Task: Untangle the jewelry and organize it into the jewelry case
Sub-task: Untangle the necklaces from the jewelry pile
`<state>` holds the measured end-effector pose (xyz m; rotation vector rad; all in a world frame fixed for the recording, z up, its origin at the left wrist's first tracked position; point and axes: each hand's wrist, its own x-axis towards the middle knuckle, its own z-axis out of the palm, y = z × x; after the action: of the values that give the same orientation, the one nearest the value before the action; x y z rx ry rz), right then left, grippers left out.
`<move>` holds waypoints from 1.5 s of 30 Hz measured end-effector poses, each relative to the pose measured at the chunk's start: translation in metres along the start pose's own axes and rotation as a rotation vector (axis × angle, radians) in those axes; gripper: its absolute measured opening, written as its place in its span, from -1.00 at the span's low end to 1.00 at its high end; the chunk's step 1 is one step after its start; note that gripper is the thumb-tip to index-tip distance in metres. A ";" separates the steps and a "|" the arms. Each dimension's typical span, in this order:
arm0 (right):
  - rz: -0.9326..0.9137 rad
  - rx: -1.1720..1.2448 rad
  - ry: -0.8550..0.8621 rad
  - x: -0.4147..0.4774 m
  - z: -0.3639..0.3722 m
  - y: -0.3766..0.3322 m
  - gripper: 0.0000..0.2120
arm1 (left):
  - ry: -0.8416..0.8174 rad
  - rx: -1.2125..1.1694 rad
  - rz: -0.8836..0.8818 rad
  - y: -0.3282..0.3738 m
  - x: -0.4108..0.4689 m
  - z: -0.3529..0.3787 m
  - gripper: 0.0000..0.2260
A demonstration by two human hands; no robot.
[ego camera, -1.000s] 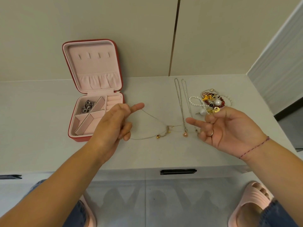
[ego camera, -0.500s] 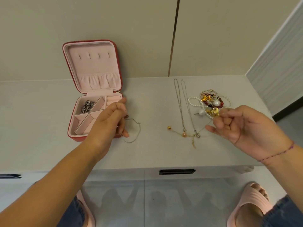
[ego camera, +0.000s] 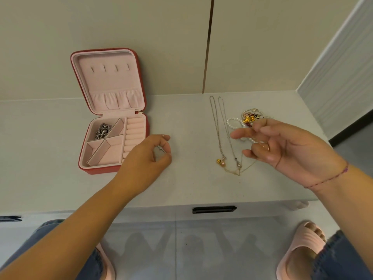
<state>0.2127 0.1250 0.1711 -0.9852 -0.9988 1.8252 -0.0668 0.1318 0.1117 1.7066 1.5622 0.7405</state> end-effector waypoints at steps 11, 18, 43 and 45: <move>-0.059 -0.372 -0.005 0.012 0.021 0.004 -0.83 | 0.093 0.386 0.151 0.007 0.000 0.003 -0.90; -0.050 -0.373 -0.059 0.016 0.036 0.007 -0.85 | -0.150 -0.128 0.105 0.032 0.000 0.013 -0.70; -0.170 -0.021 0.145 0.021 0.000 -0.011 -0.85 | -0.105 -0.746 -0.235 0.024 0.011 0.028 -0.86; -0.149 0.009 0.161 0.022 -0.001 -0.009 -0.84 | -0.091 -0.726 -0.251 0.021 0.012 0.027 -0.86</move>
<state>0.2084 0.1485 0.1733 -1.0079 -0.9381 1.6005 -0.0312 0.1400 0.1116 0.9787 1.2013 0.9344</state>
